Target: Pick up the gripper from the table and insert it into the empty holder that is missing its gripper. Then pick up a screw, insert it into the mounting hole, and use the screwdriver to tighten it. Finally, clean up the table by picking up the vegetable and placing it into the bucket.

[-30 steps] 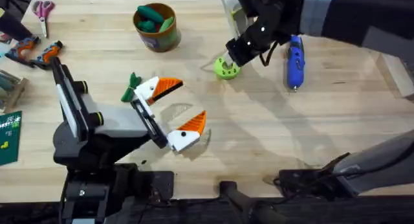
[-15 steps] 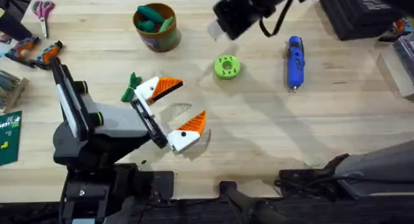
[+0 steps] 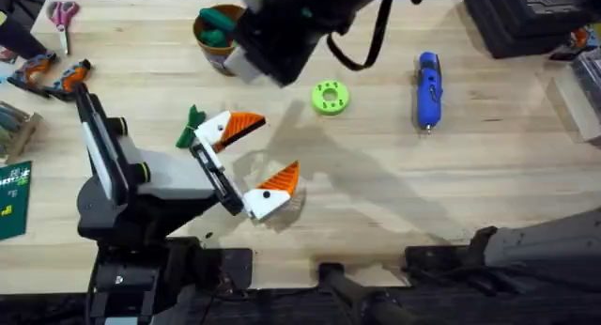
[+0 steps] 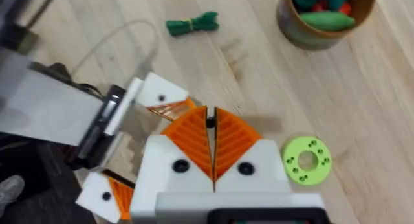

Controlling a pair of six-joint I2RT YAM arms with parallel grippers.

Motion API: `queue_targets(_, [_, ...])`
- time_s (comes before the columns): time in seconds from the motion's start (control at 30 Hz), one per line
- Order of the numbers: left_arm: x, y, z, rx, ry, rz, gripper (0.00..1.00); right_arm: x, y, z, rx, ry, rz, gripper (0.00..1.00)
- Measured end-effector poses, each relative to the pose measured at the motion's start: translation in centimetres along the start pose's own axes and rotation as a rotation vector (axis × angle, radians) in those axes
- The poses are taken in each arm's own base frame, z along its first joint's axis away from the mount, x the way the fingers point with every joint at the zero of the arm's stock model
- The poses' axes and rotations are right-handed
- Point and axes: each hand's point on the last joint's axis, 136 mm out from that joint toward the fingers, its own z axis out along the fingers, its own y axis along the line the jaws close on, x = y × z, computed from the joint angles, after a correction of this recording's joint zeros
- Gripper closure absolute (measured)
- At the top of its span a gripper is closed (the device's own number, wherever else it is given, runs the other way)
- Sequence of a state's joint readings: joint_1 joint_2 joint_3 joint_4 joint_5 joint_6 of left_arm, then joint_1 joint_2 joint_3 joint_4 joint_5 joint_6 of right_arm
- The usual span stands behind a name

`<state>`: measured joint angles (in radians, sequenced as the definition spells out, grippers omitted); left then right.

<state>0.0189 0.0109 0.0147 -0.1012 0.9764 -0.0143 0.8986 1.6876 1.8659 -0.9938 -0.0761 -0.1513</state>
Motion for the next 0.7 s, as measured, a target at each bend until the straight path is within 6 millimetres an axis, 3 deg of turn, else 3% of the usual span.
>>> queue_targets(0.17, [0.0,0.0,0.0,0.0,0.0,0.0,0.014,-1.7,2.1,-0.1,-0.029,-0.022,-0.046,0.995])
queue_targets(0.47, [0.0,0.0,0.0,0.0,0.0,0.0,0.014,-1.6,5.8,1.4,-0.085,0.003,-0.11,0.995])
queue_targets(0.7, [0.0,0.0,0.0,0.0,0.0,0.0,0.014,-1.4,6.5,2.9,-0.099,0.054,-0.121,0.995])
